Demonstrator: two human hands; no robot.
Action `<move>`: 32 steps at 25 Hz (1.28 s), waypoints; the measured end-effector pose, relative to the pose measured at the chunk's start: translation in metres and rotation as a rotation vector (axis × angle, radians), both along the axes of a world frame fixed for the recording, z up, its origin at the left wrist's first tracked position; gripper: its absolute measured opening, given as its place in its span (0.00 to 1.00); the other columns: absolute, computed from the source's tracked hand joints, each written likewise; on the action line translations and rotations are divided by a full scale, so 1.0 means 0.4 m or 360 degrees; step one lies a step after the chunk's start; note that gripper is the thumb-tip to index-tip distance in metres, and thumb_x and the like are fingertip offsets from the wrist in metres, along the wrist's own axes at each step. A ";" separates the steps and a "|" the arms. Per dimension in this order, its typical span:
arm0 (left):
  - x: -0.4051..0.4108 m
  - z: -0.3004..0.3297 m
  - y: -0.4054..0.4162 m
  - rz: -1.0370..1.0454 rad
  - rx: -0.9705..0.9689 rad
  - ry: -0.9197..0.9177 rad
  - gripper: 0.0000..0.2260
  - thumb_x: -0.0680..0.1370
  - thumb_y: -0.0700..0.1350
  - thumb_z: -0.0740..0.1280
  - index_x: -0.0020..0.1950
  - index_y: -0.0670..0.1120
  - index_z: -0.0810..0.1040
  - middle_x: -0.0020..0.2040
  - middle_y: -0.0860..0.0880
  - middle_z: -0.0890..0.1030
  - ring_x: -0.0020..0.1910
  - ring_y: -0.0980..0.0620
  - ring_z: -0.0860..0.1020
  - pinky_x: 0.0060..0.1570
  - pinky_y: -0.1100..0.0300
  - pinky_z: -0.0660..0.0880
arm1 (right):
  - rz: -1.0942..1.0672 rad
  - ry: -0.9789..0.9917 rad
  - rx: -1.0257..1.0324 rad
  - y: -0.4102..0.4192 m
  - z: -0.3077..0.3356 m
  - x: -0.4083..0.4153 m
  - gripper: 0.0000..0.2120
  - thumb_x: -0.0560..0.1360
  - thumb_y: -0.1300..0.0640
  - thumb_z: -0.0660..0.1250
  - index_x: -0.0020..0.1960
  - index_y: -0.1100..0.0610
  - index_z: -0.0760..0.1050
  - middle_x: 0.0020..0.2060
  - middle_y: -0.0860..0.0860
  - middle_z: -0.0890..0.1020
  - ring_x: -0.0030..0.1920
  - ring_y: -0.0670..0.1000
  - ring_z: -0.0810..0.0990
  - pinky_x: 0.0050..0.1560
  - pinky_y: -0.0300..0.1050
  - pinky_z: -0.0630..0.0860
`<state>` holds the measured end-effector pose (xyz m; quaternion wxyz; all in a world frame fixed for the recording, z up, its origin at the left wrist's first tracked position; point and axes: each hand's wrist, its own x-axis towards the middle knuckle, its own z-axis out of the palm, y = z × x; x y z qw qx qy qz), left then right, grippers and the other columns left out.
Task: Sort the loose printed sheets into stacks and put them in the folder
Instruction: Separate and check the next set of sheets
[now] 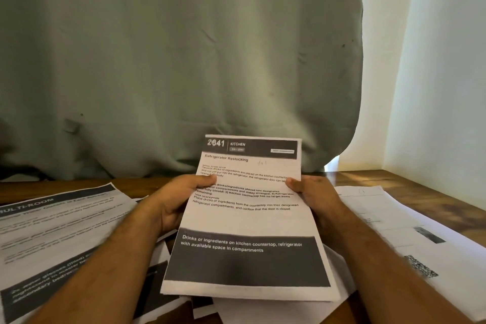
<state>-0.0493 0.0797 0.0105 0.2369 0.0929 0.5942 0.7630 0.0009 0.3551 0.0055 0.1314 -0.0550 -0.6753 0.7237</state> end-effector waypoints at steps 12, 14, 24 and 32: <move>0.052 0.035 0.104 0.0221 0.0048 0.0088 0.11 0.82 0.40 0.64 0.64 0.39 0.76 0.55 0.38 0.85 0.53 0.38 0.85 0.47 0.45 0.83 | -0.0178 -0.0154 0.0820 0.068 0.104 0.063 0.15 0.73 0.65 0.69 0.59 0.66 0.78 0.57 0.64 0.81 0.59 0.64 0.78 0.61 0.58 0.76; 0.086 0.044 0.171 0.0182 0.0013 0.0131 0.10 0.83 0.38 0.63 0.63 0.40 0.77 0.54 0.39 0.85 0.52 0.40 0.85 0.47 0.47 0.84 | -0.0219 -0.0182 0.1011 0.135 0.147 0.098 0.14 0.75 0.63 0.69 0.59 0.65 0.78 0.57 0.63 0.81 0.57 0.65 0.79 0.61 0.58 0.76; 0.225 0.025 0.622 0.0095 -0.0147 0.0248 0.11 0.78 0.31 0.65 0.52 0.47 0.78 0.56 0.46 0.85 0.51 0.47 0.84 0.51 0.52 0.82 | -0.0689 -0.0453 0.1604 0.491 0.162 0.209 0.14 0.72 0.59 0.74 0.58 0.58 0.81 0.45 0.52 0.80 0.43 0.54 0.80 0.37 0.41 0.73; 0.275 -0.064 0.729 0.0288 -0.0469 0.0620 0.27 0.77 0.39 0.71 0.73 0.50 0.66 0.65 0.50 0.80 0.59 0.51 0.81 0.42 0.67 0.77 | -0.0838 -0.0470 0.1544 0.603 0.027 0.205 0.26 0.66 0.60 0.80 0.61 0.50 0.78 0.51 0.53 0.82 0.46 0.54 0.78 0.42 0.44 0.73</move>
